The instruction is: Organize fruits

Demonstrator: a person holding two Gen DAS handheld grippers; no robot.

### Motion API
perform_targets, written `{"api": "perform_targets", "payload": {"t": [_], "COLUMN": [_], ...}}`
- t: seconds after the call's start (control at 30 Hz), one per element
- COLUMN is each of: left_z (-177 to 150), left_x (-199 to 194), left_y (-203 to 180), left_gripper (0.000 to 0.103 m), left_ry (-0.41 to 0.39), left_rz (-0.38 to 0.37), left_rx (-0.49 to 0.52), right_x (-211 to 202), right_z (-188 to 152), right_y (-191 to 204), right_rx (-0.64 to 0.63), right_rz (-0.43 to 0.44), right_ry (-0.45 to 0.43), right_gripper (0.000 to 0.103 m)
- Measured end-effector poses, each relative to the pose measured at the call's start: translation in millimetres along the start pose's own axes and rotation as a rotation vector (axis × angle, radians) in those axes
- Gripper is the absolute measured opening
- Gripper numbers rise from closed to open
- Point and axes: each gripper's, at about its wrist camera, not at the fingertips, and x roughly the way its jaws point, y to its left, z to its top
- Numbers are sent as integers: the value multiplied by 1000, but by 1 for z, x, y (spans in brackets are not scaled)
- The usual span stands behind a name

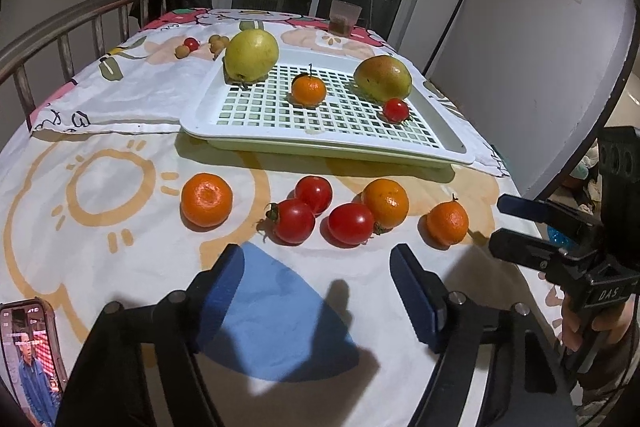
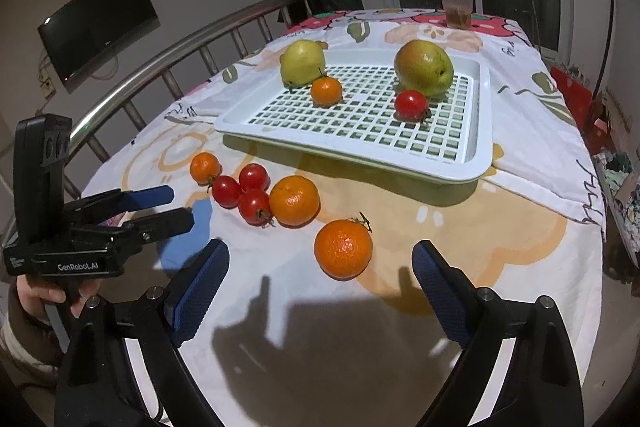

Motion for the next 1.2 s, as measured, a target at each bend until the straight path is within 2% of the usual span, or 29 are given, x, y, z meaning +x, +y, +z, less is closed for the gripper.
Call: {"api": "perform_targets", "payload": {"t": [0.3, 1.2], "left_z": [1, 9], "left_x": [5, 19], "left_y": [7, 14], "left_gripper": [73, 59], "left_ry": [5, 18], "left_rz": [1, 3], "left_rx": [-32, -79], "right_x": [9, 21], "right_z": [-1, 0], "right_y": [-2, -3], "right_rx": [6, 1], "right_rz": [3, -6], "right_ry": [30, 61], "right_gripper": [84, 76]}}
